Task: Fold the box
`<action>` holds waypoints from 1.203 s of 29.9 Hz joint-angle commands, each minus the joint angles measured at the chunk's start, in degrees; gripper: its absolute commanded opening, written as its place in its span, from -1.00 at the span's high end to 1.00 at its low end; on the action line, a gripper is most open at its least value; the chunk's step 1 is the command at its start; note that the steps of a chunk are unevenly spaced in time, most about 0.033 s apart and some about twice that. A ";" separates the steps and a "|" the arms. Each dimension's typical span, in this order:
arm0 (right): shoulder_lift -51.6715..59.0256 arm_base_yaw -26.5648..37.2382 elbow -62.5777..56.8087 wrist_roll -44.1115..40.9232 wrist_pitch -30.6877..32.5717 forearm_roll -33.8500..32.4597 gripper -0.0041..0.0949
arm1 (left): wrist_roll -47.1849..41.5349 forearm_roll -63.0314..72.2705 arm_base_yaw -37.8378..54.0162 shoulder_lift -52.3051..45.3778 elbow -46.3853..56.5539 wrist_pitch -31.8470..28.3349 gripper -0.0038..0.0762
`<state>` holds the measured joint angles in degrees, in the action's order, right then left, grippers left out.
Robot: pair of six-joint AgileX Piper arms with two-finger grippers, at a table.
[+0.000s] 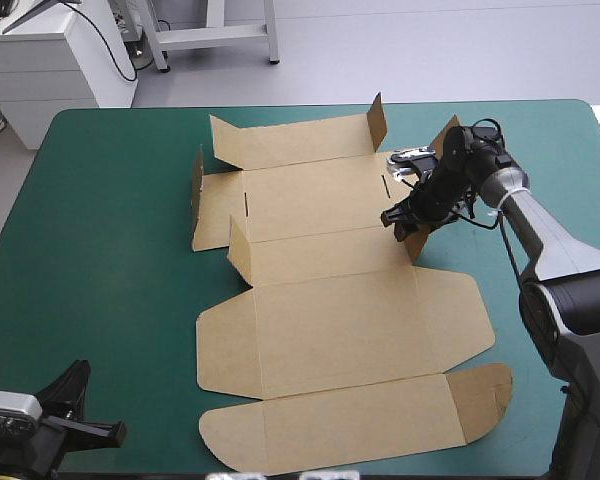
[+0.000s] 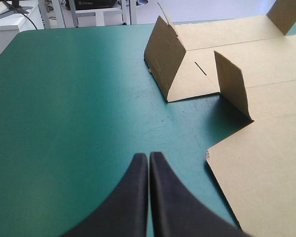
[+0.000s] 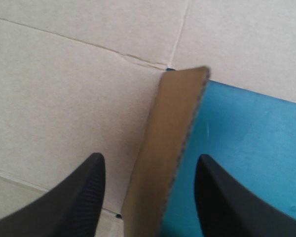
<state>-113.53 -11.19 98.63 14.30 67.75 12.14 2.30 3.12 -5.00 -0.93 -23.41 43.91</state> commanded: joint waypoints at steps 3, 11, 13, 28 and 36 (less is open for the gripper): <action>3.20 -0.01 1.71 0.21 -0.94 -3.59 0.86 | -0.10 0.70 -0.09 -0.38 -1.24 -4.31 0.92; 3.20 -0.51 5.97 13.48 0.97 -4.12 0.96 | -0.10 0.70 -0.09 -0.38 -1.24 -4.31 0.92; 3.20 -1.32 8.75 19.14 2.97 -4.54 0.96 | -0.10 0.70 -0.09 -0.38 -1.24 -4.31 0.92; 3.07 -12.51 19.48 46.13 -3.22 -9.02 0.96 | -0.10 0.70 -0.09 -0.38 -1.24 -4.31 0.92; 0.59 -17.23 19.48 50.76 -7.02 -7.79 0.96 | -0.10 0.70 -0.09 -0.38 -1.24 -4.31 0.92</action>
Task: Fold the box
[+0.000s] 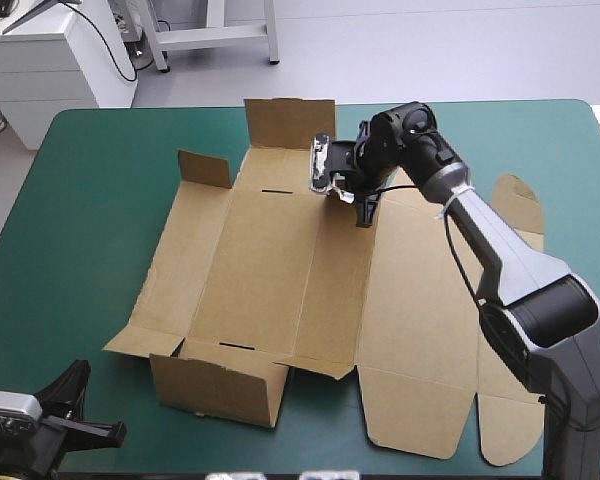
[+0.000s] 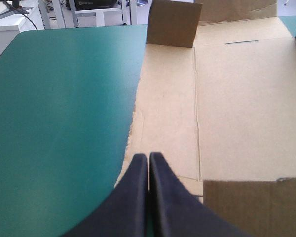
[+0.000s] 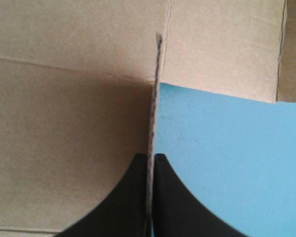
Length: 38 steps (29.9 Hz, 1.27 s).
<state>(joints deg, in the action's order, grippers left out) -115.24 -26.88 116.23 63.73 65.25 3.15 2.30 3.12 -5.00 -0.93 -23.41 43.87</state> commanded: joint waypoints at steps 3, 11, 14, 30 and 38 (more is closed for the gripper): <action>0.52 -3.01 1.88 1.33 -8.04 2.37 0.96 | -0.10 0.70 -0.09 -0.38 -1.24 -4.26 0.92; -2.10 -3.70 1.88 -0.78 -10.71 2.61 0.96 | -0.10 0.70 -0.09 -0.38 -1.24 -4.26 0.92; -2.09 -3.70 1.88 -0.76 -11.41 4.80 0.96 | 0.03 0.70 -0.09 -0.38 -1.24 -4.26 0.92; -2.09 -3.70 1.88 -1.99 -13.01 9.94 0.05 | 0.03 0.56 -0.09 -0.38 -1.21 -4.26 0.92; 0.40 -3.70 4.49 -14.82 -8.41 -0.21 0.33 | 0.03 0.56 -0.09 -0.38 -1.21 -4.26 0.92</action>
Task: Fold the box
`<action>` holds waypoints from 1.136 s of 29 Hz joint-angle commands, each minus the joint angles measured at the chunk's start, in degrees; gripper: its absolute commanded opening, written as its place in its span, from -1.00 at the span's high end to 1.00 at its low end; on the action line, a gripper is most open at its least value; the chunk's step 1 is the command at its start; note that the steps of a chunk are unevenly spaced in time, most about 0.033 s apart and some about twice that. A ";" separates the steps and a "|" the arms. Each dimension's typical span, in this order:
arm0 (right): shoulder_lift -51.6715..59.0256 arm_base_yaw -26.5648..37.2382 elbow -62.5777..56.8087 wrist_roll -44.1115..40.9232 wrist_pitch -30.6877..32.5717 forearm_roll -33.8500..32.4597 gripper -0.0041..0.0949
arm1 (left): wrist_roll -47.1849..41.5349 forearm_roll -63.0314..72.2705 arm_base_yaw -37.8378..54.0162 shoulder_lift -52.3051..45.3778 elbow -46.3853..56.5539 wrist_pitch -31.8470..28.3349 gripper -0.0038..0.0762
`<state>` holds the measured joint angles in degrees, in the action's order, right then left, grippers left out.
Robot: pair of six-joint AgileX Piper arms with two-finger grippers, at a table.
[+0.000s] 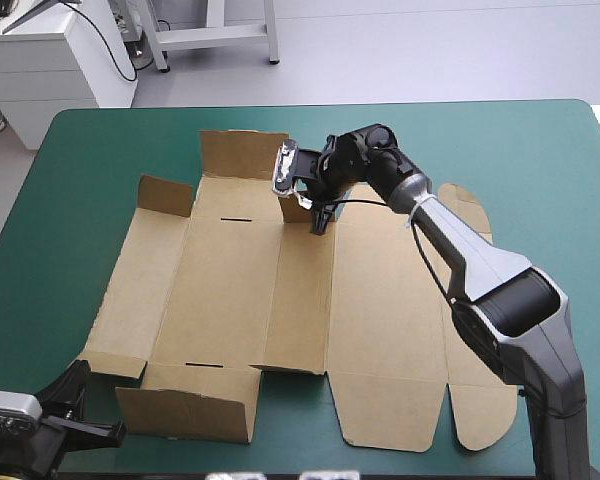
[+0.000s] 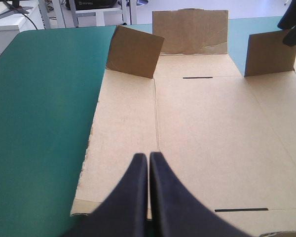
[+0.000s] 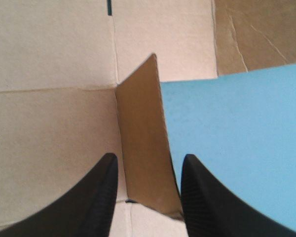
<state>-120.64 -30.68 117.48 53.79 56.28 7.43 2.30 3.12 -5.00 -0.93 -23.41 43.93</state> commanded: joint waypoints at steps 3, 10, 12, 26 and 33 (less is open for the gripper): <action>8.42 0.10 3.60 -10.42 3.28 -9.12 0.87 | 0.03 0.56 -0.09 -0.38 -1.21 -4.32 0.92; 16.27 7.55 1.98 -22.80 13.07 4.88 0.92 | -0.09 0.56 -0.09 -0.38 -1.98 -7.15 0.92; 18.50 10.82 0.26 -28.14 15.02 4.28 0.92 | -0.09 0.48 -0.09 0.00 -2.89 -7.39 0.92; 45.34 25.20 -32.19 -34.35 2.50 3.75 0.92 | -0.09 0.34 -0.09 10.10 -4.59 -11.40 0.92; 60.77 26.43 -56.36 -35.70 -6.08 4.37 0.92 | -0.09 -5.68 -0.09 20.98 -11.52 -8.22 0.92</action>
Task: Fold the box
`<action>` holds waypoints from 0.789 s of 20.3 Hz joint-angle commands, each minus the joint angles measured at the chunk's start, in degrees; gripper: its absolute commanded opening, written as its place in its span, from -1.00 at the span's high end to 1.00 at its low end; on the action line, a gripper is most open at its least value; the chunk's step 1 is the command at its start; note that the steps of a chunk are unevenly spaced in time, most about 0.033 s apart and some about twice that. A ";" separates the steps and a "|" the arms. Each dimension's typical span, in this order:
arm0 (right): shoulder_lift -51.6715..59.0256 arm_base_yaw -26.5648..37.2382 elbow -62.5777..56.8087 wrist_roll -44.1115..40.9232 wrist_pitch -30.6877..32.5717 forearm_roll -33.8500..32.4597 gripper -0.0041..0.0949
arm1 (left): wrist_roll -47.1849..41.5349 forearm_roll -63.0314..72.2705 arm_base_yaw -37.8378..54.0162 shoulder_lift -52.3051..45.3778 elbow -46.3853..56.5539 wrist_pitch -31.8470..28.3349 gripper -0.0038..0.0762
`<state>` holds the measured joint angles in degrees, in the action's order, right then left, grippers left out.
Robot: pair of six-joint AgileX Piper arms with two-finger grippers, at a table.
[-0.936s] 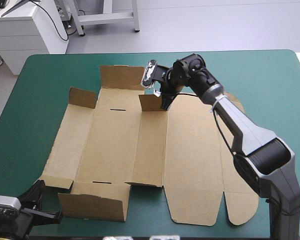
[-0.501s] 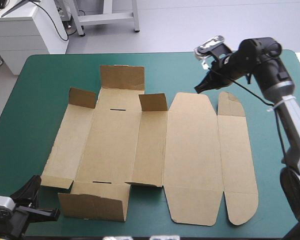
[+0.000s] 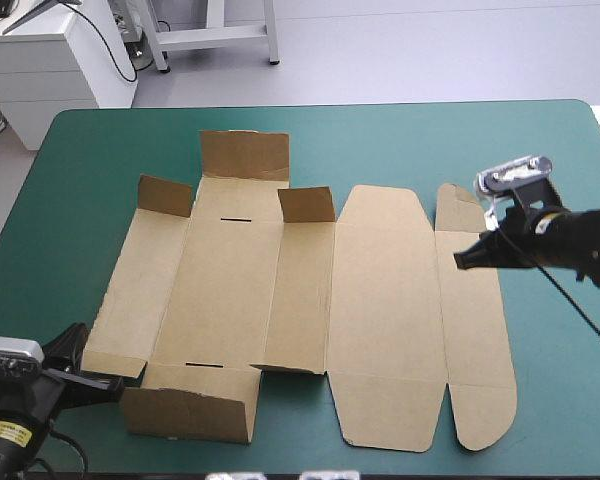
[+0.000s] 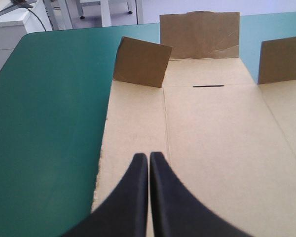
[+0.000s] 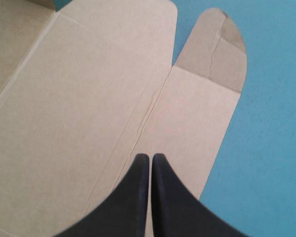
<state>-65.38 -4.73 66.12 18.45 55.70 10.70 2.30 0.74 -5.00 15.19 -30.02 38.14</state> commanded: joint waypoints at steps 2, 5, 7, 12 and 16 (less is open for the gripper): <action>10.23 0.48 -11.62 -1.57 -9.22 1.47 0.92 | -0.09 -7.27 -0.09 10.71 -9.36 1.58 0.92; 16.26 0.48 -18.26 -1.57 -10.61 3.04 0.92 | 0.65 -7.89 -0.09 21.02 -15.88 8.48 0.90; 19.66 0.48 -20.99 -2.42 -11.24 3.02 0.92 | 2.05 -7.89 -0.09 27.28 -19.29 10.75 0.86; 25.66 0.48 -22.00 -6.48 -10.78 0.20 0.92 | 2.28 -6.16 4.64 41.96 -27.62 17.43 0.86; 28.10 0.48 -22.09 -13.63 -10.89 -5.06 0.92 | 19.83 18.92 22.30 51.44 -33.32 24.59 0.86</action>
<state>-38.45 -4.74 42.68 7.85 48.07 8.13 13.59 4.51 9.12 62.84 -59.12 60.90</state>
